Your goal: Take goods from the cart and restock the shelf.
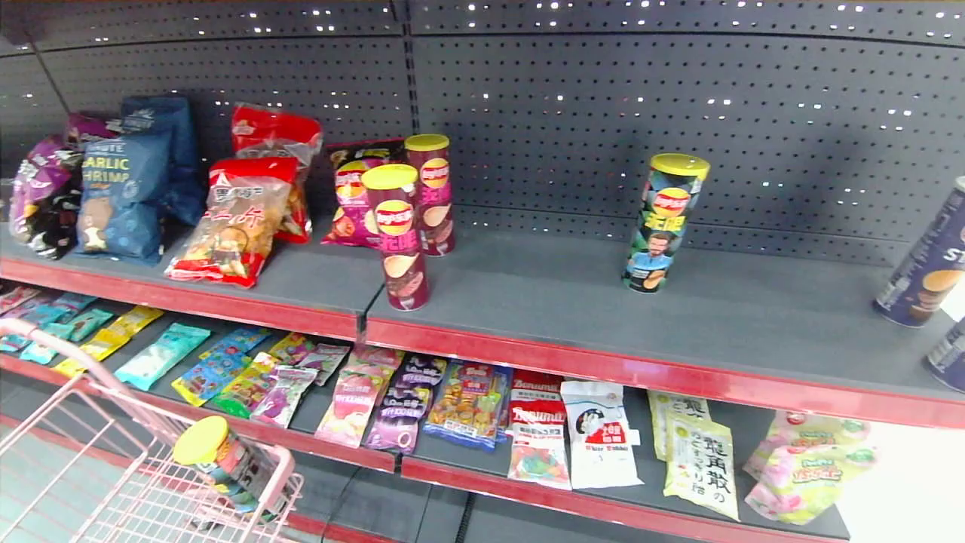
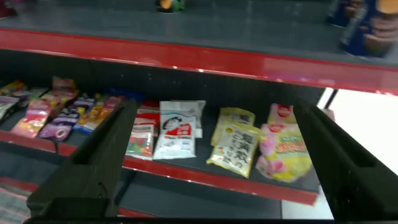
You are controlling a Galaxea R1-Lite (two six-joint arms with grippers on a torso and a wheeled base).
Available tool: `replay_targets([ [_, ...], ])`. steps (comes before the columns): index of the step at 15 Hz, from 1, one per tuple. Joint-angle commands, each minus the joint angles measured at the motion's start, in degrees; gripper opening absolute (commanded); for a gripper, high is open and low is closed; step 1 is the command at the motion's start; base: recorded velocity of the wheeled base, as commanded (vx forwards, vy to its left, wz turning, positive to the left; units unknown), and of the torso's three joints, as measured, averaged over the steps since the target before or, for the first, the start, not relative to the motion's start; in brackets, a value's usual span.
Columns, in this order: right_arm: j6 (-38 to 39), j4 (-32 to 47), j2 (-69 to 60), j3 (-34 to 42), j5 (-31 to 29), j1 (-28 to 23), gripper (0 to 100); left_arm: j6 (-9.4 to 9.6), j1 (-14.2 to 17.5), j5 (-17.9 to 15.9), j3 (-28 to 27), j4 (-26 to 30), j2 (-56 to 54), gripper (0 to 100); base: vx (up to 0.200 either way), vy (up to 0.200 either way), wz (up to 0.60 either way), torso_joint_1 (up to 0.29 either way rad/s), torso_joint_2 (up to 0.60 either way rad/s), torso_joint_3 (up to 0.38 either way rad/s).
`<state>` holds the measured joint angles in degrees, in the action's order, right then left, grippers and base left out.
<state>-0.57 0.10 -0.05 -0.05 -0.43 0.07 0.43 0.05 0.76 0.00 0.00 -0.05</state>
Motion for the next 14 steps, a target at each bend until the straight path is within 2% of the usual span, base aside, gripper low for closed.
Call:
replay_targets([
  [1, 0.0, 0.0, 0.0, 0.0, 0.0, 0.0, 100, 0.01, 0.0, 0.0, 0.0, 0.0, 0.0, 100, 0.000, 0.000, 0.60, 0.002, 0.00, 0.002],
  [9, 0.0, 0.0, 0.0, 0.0, 0.0, 0.0, 100, 0.01, 0.0, 0.0, 0.0, 0.0, 0.0, 100, 0.000, 0.000, 0.60, 0.001, 0.00, 0.003],
  [14, 0.1, 0.0, 0.0, 0.0, 0.0, 0.0, 100, 0.01, 0.0, 0.0, 0.0, 0.0, 0.0, 100, 0.000, 0.000, 0.00, -0.099, 0.22, 0.129],
])
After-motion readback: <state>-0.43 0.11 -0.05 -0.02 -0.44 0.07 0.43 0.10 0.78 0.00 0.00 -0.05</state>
